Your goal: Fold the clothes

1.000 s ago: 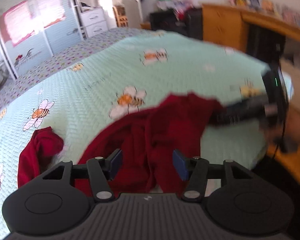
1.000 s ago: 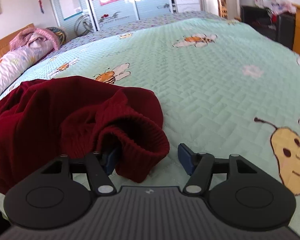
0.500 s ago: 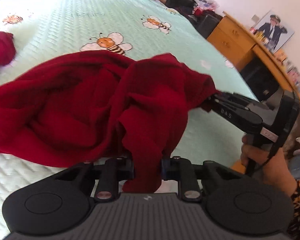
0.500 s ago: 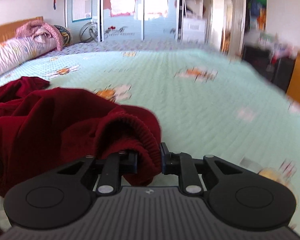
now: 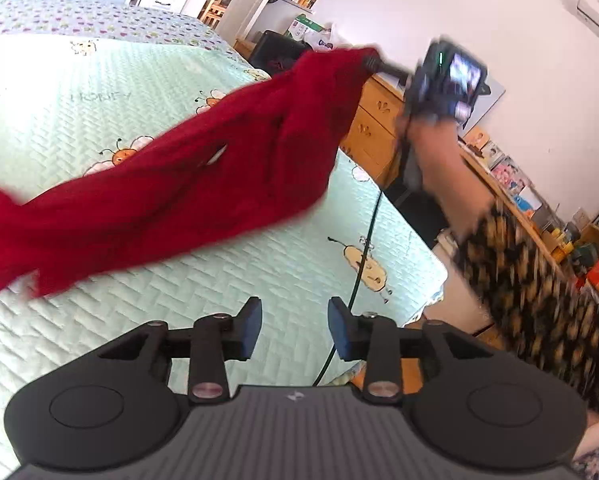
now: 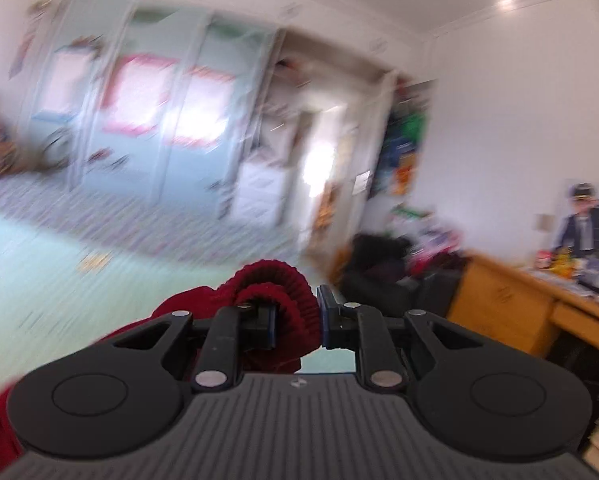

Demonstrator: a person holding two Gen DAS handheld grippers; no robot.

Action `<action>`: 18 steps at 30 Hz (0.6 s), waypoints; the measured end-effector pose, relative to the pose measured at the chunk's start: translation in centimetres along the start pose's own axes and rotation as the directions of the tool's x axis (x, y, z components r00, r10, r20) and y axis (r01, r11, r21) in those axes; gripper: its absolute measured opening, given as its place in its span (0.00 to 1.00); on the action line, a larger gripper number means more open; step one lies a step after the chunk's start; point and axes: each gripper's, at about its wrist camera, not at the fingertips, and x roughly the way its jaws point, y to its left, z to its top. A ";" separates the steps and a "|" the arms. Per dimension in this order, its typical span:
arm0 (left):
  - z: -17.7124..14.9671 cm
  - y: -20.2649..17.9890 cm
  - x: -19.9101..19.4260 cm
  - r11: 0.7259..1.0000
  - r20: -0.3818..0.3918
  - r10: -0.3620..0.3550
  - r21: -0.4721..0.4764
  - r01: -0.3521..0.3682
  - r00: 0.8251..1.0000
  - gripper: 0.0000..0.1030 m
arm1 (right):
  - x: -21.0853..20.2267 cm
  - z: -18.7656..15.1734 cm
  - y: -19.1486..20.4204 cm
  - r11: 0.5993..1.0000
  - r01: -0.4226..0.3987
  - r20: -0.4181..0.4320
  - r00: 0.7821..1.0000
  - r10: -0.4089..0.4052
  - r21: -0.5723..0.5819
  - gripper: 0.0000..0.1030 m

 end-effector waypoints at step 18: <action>-0.2 9.5 1.3 0.892 0.015 0.304 -0.356 -0.279 0.953 0.47 | -2.2 -19.3 -4.5 0.591 -0.183 -0.329 0.685 0.650 0.785 0.54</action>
